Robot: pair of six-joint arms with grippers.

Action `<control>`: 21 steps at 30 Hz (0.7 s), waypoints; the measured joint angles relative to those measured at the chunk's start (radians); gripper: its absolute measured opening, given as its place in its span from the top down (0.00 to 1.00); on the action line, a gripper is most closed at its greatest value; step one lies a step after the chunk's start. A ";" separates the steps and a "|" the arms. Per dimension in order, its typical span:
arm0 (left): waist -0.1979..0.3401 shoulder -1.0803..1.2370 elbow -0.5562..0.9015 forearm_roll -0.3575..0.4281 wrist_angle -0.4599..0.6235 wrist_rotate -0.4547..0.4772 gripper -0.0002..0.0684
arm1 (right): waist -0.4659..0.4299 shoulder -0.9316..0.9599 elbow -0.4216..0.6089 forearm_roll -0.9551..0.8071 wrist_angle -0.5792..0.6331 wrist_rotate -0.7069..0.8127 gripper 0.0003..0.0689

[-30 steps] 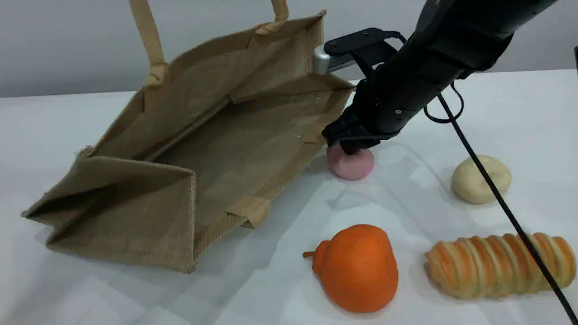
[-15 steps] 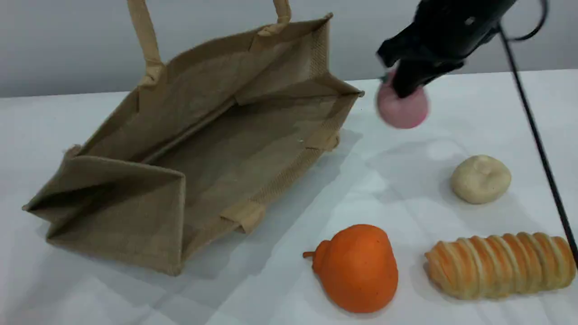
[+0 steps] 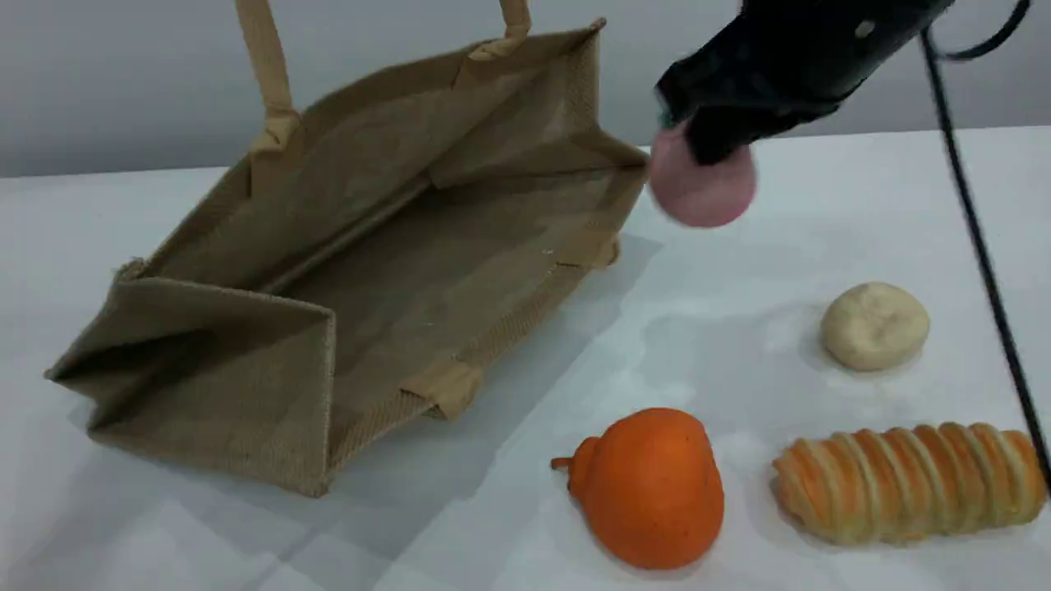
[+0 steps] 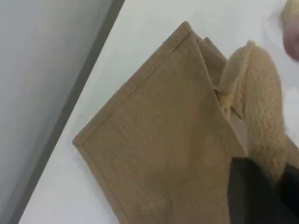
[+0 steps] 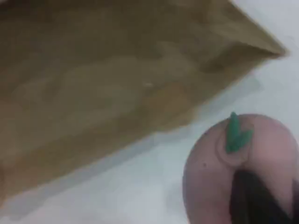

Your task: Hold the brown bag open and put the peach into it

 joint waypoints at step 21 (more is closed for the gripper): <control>-0.003 -0.048 0.000 -0.002 0.000 -0.007 0.86 | 0.274 0.220 0.033 -0.032 -0.614 -0.087 0.98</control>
